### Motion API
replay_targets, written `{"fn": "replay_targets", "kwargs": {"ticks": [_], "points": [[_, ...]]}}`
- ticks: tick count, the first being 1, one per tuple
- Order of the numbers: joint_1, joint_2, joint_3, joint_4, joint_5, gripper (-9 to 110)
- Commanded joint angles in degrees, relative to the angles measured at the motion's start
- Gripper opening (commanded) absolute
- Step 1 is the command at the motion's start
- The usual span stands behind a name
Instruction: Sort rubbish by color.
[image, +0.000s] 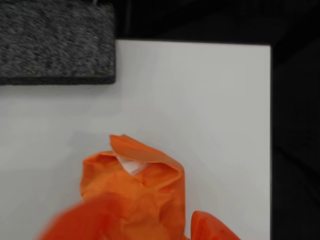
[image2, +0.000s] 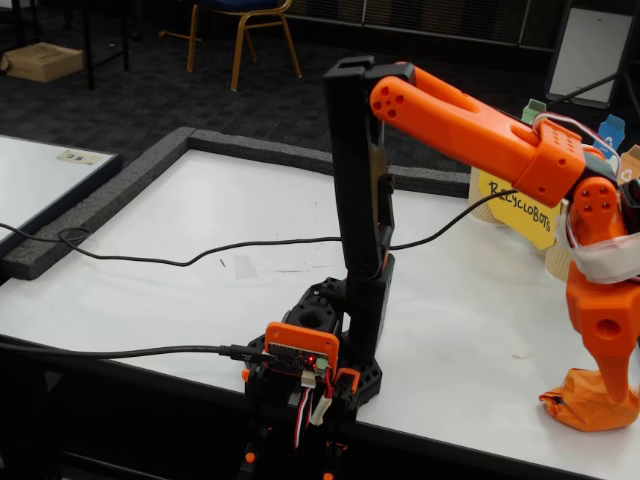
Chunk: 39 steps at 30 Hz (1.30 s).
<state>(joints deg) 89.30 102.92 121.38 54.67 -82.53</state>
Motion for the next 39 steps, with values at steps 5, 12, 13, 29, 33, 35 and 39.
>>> {"fn": "replay_targets", "kwargs": {"ticks": [5,12,13,29,33,35,39], "points": [[1.58,0.62,-6.77,1.85,-1.58,29],[0.97,-0.26,-1.49,-3.87,-1.58,28],[0.97,-0.7,-1.05,-4.57,-1.58,28],[-1.76,-6.15,-1.14,-11.16,-1.58,3],[-3.08,-5.98,-3.6,-10.37,-1.05,1],[-3.69,-5.89,-6.06,-7.47,-1.05,0],[-4.31,-5.19,-10.99,1.49,-0.97,0]]}}
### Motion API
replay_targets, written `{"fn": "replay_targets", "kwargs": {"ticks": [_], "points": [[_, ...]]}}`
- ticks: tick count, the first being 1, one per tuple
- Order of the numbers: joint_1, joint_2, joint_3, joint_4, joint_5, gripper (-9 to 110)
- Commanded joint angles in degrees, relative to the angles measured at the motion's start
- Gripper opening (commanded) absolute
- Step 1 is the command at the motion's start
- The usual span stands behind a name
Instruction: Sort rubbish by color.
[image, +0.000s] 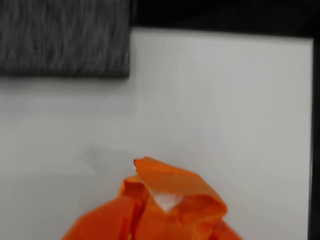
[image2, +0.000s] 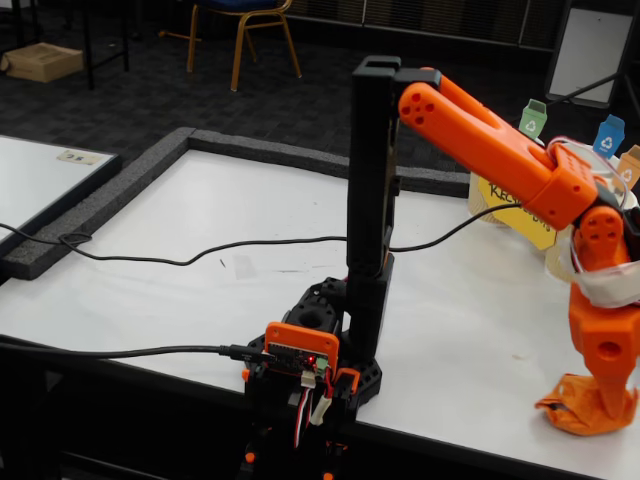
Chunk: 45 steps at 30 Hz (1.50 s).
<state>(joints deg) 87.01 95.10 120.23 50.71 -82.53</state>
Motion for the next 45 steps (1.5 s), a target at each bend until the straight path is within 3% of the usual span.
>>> {"fn": "replay_targets", "kwargs": {"ticks": [1,9,33,45], "points": [[-2.02,3.16,-10.99,7.65,-0.88,0],[-2.55,14.06,-12.83,16.61,2.46,0],[-18.81,63.02,2.64,17.67,24.96,0],[-26.63,72.6,1.67,18.28,32.7,0]]}}
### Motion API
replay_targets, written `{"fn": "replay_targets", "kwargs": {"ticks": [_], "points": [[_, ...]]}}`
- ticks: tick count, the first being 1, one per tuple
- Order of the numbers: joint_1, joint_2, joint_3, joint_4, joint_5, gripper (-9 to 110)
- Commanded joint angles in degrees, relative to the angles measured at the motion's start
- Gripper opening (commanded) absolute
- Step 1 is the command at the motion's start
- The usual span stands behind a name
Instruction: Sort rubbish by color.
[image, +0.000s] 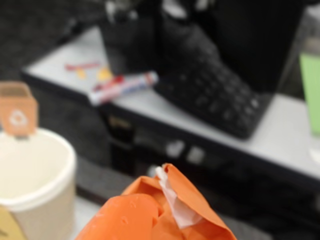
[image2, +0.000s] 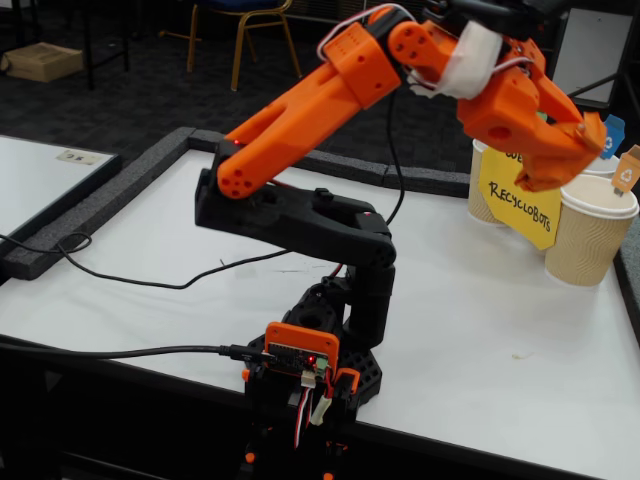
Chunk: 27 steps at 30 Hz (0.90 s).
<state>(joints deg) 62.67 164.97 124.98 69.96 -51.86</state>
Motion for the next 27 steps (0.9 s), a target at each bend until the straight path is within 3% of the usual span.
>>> {"fn": "replay_targets", "kwargs": {"ticks": [1,13,27], "points": [[-2.46,3.08,-3.08,-1.23,2.11,0],[-6.68,6.86,-2.46,-3.25,2.11,0],[-9.84,0.88,3.69,-19.51,1.23,0]]}}
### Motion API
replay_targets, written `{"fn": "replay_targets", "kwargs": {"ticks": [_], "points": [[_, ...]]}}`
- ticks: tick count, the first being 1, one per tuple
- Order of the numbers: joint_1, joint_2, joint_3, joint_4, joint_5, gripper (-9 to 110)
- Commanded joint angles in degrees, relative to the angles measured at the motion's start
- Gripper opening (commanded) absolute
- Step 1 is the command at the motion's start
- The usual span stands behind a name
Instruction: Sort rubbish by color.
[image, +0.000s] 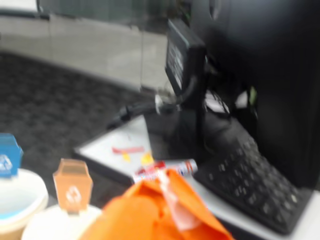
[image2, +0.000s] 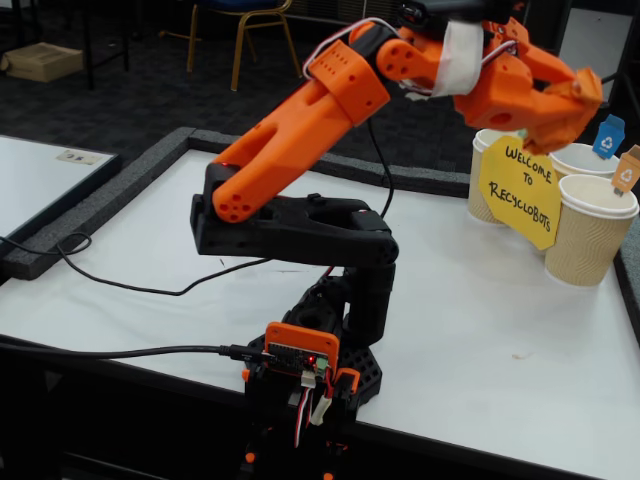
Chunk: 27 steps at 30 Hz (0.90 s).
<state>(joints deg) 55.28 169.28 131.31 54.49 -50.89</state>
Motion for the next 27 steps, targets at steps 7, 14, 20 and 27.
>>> {"fn": "replay_targets", "kwargs": {"ticks": [7,14,20,27], "points": [[-9.23,-4.39,-3.34,-3.16,0.18,0],[-16.88,-4.31,-6.15,2.02,0.18,0],[-21.97,-4.13,-7.47,4.39,0.18,0],[-25.75,-4.04,-8.09,4.75,0.18,0]]}}
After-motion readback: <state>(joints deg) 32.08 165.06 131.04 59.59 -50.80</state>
